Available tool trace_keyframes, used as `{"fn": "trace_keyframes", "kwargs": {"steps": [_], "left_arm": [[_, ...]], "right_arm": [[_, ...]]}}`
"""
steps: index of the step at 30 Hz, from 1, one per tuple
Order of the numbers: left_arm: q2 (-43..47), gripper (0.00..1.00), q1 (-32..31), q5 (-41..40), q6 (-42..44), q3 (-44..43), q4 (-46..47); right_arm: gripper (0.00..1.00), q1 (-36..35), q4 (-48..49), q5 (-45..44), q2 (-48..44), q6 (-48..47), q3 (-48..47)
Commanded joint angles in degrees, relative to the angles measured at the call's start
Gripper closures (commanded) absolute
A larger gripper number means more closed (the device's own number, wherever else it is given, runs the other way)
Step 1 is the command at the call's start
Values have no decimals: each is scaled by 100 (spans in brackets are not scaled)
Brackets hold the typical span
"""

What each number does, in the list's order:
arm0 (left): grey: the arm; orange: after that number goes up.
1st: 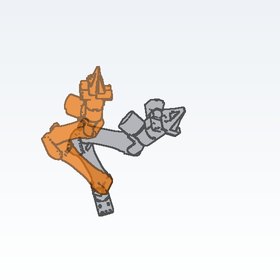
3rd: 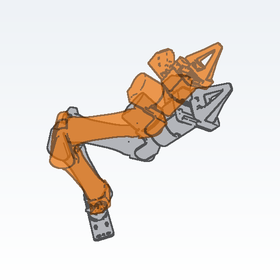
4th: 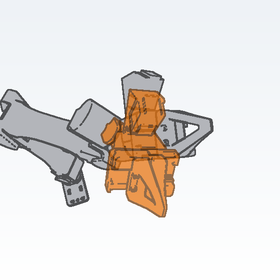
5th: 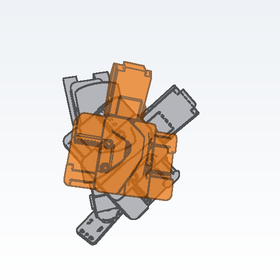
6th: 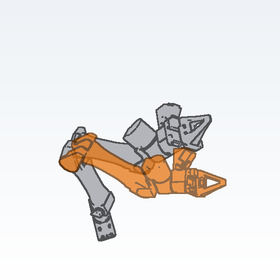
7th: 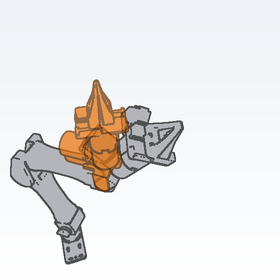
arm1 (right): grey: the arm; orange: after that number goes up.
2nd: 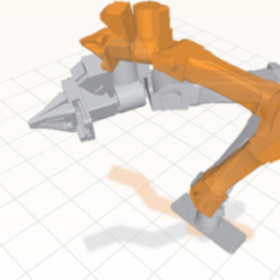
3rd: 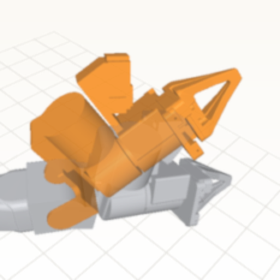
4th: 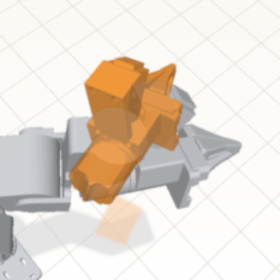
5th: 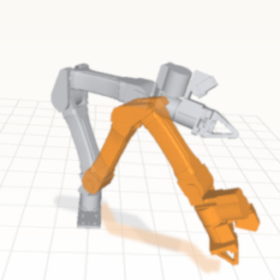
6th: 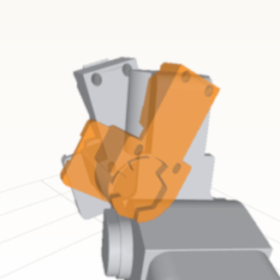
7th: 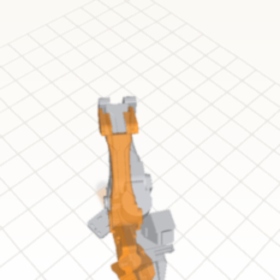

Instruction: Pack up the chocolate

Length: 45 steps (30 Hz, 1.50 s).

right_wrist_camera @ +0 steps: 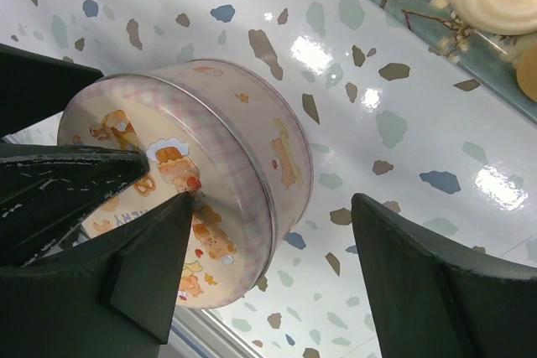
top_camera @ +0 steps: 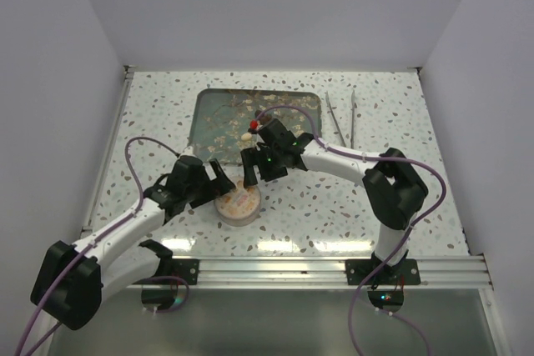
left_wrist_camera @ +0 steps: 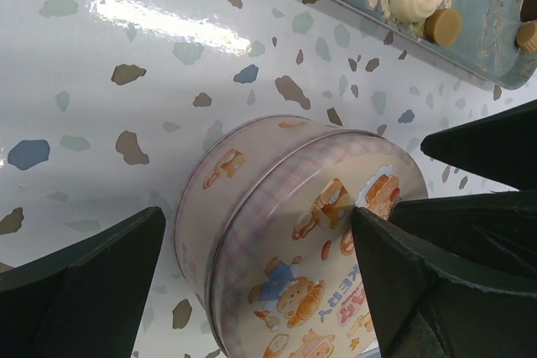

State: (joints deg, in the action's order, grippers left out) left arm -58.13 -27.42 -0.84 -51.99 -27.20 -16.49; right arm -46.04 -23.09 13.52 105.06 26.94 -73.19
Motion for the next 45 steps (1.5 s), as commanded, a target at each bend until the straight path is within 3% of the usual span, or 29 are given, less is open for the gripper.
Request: {"fn": "trace_keyframes", "kwargs": {"steps": [1,17,25,30,35,38,42,45], "left_arm": [[47,3,193,-48,83,364,-285],[583,2,255,234,391,725,260],[873,0,255,-179,934,-249,164],[838,0,325,-636,1340,-1014,-337],[777,0,1184,-681,1876,-1437,-557],[619,0,2177,-225,2192,-1472,-557],[321,0,3985,959,2622,-1612,-478],[180,0,4289,964,2982,-2076,-592]], "right_arm": [[21,16,-319,-543,-55,-233,-73],[21,16,-266,-499,-239,-198,-46],[20,8,-353,-420,-722,-171,-336],[19,121,-573,-885,-1223,-285,-442],[18,832,-539,-921,-1855,-312,188],[18,1623,-512,-860,-2286,-426,716],[18,2825,-687,-842,-2804,-777,1043],[18,3406,-942,-851,-3200,-1050,1043]]}}
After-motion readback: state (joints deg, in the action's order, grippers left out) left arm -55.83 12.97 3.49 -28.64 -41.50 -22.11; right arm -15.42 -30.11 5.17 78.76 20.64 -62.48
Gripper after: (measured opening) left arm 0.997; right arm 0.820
